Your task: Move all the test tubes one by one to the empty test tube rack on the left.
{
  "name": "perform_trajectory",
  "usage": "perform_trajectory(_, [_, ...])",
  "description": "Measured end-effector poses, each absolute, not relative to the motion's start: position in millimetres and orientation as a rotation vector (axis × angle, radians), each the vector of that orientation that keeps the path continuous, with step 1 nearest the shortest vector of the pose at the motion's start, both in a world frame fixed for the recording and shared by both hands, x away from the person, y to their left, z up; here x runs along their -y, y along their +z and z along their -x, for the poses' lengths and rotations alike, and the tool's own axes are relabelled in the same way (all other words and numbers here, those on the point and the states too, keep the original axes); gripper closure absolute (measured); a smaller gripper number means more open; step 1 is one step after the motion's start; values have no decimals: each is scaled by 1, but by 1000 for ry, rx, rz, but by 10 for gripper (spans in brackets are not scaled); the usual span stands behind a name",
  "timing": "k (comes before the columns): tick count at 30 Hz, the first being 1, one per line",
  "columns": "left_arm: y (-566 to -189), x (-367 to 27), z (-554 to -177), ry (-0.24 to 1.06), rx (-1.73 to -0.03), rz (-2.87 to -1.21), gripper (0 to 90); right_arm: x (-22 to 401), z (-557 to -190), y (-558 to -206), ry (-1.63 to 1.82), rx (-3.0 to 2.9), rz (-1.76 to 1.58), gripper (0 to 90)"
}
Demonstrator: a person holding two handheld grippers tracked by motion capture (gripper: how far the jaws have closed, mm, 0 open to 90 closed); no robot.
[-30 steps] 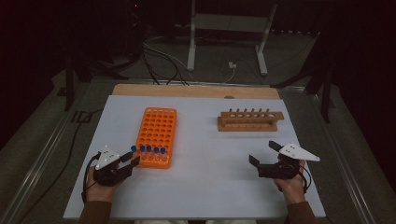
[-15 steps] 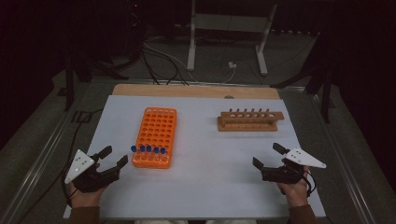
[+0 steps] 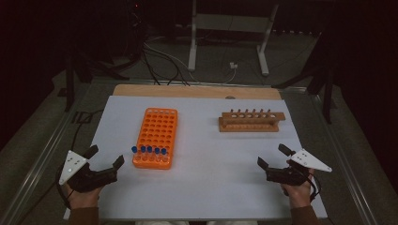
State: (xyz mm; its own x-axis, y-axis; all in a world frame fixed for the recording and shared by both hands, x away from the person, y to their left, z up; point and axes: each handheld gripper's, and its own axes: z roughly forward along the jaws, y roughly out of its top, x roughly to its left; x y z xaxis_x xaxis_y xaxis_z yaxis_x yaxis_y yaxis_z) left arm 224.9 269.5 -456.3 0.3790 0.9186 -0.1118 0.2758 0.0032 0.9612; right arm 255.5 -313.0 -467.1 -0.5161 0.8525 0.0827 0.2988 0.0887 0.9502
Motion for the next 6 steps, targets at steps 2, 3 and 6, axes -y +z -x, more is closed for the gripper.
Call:
perform_trajectory(2, [-457,-268,-226,722,-1118,-1529,5,313,-256,-467,1438,-1868,-1132,0])
perform_trajectory(3, [-458,-268,-226,719,-1117,-1532,5,314,-255,-467,1445,-1866,-1133,0])
perform_trajectory(6, [-460,-266,-227,712,-1123,-1538,5,315,-255,-466,1455,-1859,-1136,0])
